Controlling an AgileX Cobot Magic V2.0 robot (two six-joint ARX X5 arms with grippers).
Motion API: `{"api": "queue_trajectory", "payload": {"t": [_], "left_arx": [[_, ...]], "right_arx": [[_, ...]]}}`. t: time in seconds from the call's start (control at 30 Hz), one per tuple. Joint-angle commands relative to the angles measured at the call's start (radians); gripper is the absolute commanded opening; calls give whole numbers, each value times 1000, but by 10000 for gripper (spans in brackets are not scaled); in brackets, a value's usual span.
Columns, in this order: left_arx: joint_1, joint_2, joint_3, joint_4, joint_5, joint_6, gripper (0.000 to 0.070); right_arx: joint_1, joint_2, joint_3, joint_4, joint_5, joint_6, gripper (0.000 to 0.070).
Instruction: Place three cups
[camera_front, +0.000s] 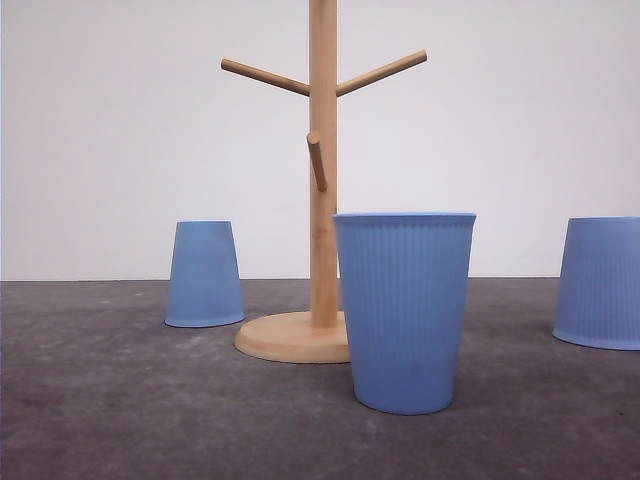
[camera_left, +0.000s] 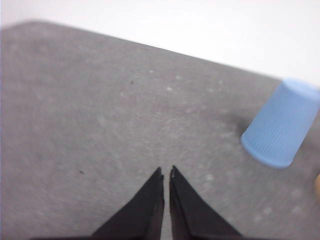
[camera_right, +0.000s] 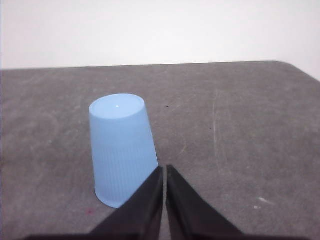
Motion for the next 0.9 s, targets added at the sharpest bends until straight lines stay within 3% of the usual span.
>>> {"api": "queue_trajectory", "payload": {"t": [0.0,0.17,0.43,0.7,0.87], "left_arx": [[2,-1,-14,40,3,-196,0],[2,-1,37,86,8,-237,2],[2,79,304,-166,-1,-231,3],[2,263,549,-424,13,-147,3],[2,397,637,-538,147,-69,3]], "right_arx": [[0,1,0,23,7,82,6],[0,2,48,22,7,195,6],[0,66,307,-241,-3,271,6],[0,217,529,-473,-69,164,6],[0,315,570,-508,-153,47,6]]}}
